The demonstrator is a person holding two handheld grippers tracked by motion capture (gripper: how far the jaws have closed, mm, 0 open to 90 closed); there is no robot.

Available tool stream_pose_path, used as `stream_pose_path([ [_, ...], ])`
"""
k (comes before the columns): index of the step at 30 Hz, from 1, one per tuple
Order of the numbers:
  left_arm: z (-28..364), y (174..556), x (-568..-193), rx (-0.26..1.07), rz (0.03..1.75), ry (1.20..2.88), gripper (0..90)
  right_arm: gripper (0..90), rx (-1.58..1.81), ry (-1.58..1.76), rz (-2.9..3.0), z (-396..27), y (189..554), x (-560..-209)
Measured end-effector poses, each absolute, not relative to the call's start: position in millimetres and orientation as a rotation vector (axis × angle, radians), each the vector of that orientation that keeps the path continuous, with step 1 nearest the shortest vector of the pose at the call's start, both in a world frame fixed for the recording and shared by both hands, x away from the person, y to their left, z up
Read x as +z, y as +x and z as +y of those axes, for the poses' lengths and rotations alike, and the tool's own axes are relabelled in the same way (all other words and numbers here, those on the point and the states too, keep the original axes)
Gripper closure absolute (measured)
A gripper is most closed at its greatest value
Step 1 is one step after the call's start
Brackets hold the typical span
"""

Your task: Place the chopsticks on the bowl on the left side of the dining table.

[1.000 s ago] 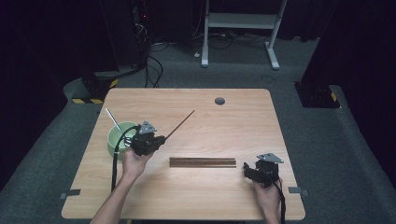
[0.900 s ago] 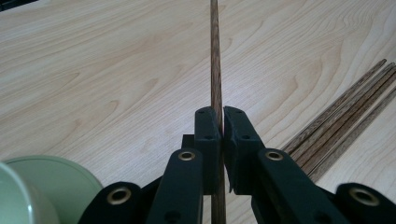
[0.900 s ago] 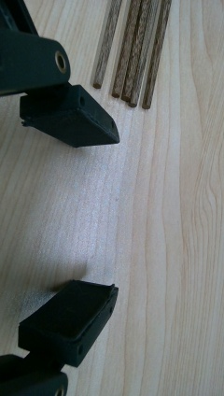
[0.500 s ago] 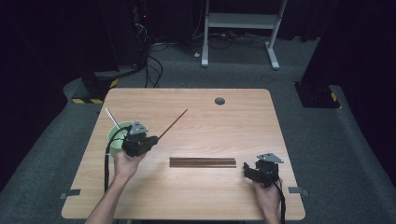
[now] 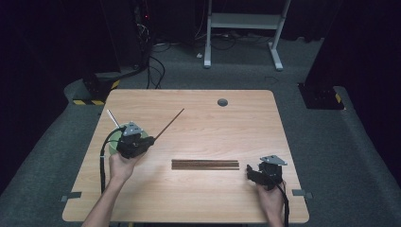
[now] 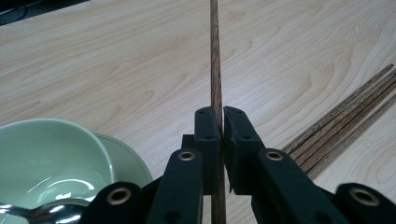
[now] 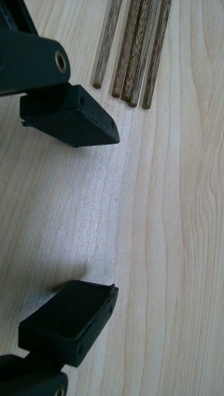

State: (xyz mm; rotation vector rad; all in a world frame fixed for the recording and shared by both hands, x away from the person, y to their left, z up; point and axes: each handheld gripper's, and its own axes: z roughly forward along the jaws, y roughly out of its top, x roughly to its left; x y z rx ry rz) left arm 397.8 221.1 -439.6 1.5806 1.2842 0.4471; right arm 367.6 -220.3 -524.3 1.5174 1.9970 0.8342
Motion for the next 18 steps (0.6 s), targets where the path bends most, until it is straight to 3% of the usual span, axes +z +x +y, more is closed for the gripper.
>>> stream_pose_path([
  [18, 250, 393, -431, 0.488, 1.319, 1.535, 84.1, 22.3, 0.834, 1.517, 1.997, -220, 368, -524],
])
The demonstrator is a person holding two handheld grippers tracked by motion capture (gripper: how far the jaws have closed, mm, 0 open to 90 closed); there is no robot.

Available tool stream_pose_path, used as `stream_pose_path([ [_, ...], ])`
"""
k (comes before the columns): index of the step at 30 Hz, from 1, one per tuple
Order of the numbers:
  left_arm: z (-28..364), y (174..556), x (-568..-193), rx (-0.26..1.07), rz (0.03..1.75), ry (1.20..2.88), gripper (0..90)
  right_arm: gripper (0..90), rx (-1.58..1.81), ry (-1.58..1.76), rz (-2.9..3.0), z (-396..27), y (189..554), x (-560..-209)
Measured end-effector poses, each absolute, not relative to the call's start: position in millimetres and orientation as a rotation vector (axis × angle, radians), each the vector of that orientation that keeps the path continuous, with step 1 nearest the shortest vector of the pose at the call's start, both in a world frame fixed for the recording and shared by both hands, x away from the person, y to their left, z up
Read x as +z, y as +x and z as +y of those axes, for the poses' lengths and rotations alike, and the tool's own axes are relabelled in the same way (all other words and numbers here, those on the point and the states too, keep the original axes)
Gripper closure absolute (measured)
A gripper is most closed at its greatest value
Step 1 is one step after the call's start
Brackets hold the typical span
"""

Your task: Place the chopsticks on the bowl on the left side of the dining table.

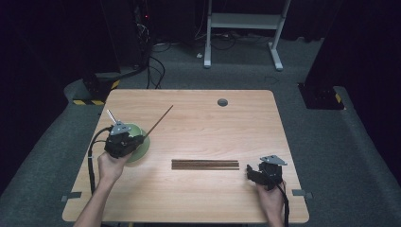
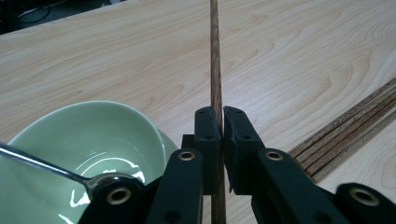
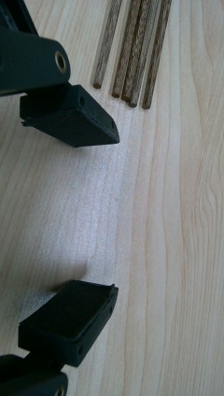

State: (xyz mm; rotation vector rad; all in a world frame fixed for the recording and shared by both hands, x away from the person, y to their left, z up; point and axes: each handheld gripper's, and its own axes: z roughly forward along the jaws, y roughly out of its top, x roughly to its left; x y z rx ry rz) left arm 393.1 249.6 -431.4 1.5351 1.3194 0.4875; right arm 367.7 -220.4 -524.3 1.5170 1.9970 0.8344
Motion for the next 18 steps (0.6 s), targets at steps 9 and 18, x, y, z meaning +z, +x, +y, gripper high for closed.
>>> stream_pose_path([
  [9, 263, 391, -431, 0.512, 1.337, 1.539, 84.1, 22.3, 0.834, 1.517, 1.997, -220, 368, -524],
  [18, 279, 389, -434, 0.539, 1.372, 1.528, 84.1, 22.3, 0.834, 1.517, 1.997, -220, 368, -524],
])
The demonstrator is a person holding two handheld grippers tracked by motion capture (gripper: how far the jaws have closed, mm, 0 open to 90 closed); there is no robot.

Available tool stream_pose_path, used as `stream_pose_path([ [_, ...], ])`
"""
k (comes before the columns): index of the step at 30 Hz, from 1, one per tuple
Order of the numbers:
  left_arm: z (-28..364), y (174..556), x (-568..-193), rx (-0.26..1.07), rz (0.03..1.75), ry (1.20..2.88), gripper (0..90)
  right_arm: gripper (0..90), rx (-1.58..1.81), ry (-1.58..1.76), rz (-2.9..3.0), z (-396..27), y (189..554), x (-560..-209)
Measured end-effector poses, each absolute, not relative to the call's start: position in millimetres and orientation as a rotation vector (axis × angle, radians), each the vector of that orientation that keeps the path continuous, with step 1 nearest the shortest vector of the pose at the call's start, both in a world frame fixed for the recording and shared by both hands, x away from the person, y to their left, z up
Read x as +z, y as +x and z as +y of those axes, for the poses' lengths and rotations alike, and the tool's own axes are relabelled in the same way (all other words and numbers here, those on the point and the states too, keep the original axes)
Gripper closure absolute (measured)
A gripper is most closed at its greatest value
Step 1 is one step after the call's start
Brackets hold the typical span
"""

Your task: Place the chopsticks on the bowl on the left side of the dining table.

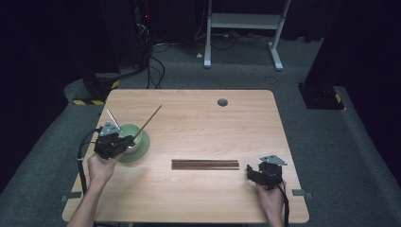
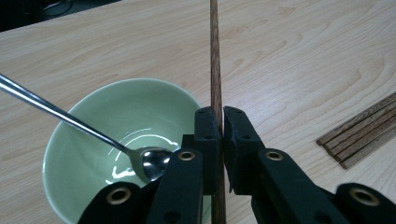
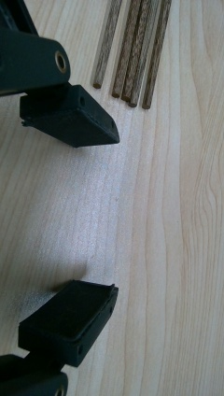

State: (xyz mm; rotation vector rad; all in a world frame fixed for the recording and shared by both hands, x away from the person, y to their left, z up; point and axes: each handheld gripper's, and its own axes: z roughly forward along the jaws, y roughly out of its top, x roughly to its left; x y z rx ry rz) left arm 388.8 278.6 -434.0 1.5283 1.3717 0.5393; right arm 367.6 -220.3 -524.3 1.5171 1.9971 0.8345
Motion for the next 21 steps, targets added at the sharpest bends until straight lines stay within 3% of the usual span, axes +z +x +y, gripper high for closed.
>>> stream_pose_path([
  [21, 307, 393, -446, 0.607, 1.454, 1.528, 84.1, 22.4, 0.834, 1.518, 1.996, -220, 368, -524],
])
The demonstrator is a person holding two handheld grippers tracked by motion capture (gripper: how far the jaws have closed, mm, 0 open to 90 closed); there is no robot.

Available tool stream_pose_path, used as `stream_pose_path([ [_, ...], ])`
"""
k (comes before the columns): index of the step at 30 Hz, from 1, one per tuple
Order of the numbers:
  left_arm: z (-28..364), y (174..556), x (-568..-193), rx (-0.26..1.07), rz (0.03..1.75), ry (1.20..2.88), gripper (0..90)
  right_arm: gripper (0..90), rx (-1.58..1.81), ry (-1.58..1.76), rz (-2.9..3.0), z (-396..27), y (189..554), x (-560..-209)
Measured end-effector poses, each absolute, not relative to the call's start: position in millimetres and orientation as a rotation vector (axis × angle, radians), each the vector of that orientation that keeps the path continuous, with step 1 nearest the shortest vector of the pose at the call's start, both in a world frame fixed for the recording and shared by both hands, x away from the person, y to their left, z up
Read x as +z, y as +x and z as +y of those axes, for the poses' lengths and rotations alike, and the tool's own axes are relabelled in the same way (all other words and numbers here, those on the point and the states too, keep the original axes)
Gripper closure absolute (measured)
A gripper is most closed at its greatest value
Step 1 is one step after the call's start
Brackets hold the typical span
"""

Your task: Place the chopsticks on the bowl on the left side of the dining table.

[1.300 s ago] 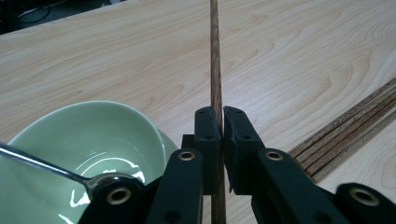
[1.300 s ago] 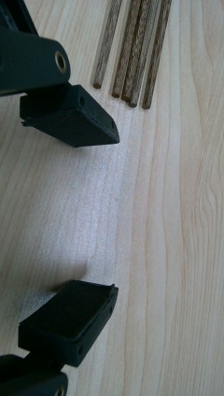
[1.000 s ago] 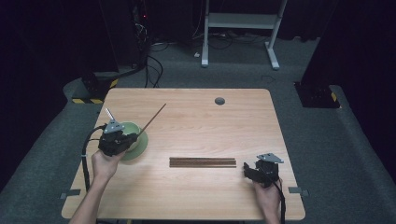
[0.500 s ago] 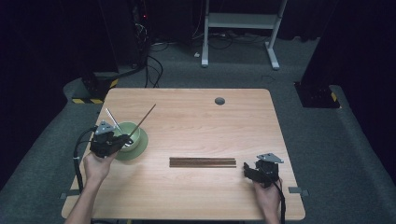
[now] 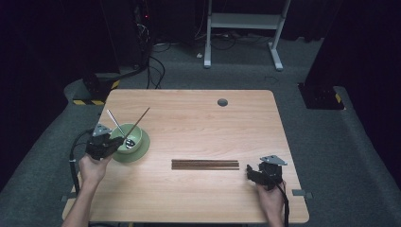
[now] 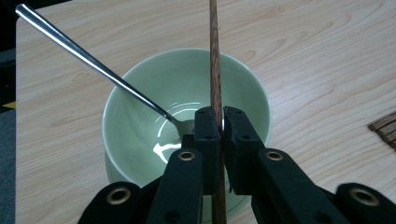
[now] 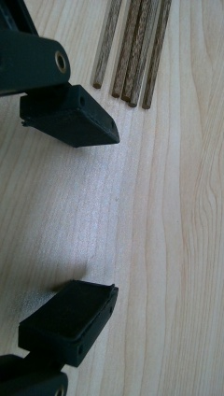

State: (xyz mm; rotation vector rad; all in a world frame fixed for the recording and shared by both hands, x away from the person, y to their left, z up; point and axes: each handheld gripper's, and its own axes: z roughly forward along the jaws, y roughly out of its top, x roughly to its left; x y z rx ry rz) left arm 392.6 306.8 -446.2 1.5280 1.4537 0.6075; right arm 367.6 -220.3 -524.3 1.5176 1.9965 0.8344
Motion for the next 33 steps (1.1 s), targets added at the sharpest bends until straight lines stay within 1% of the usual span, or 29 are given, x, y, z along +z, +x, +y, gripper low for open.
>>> stream_pose_path([
  [22, 328, 406, -457, 0.624, 1.523, 1.519, 84.1, 22.3, 0.834, 1.517, 1.997, -220, 368, -524],
  [33, 335, 412, -460, 0.667, 1.551, 1.531, 84.0, 22.4, 0.834, 1.517, 1.997, -220, 368, -524],
])
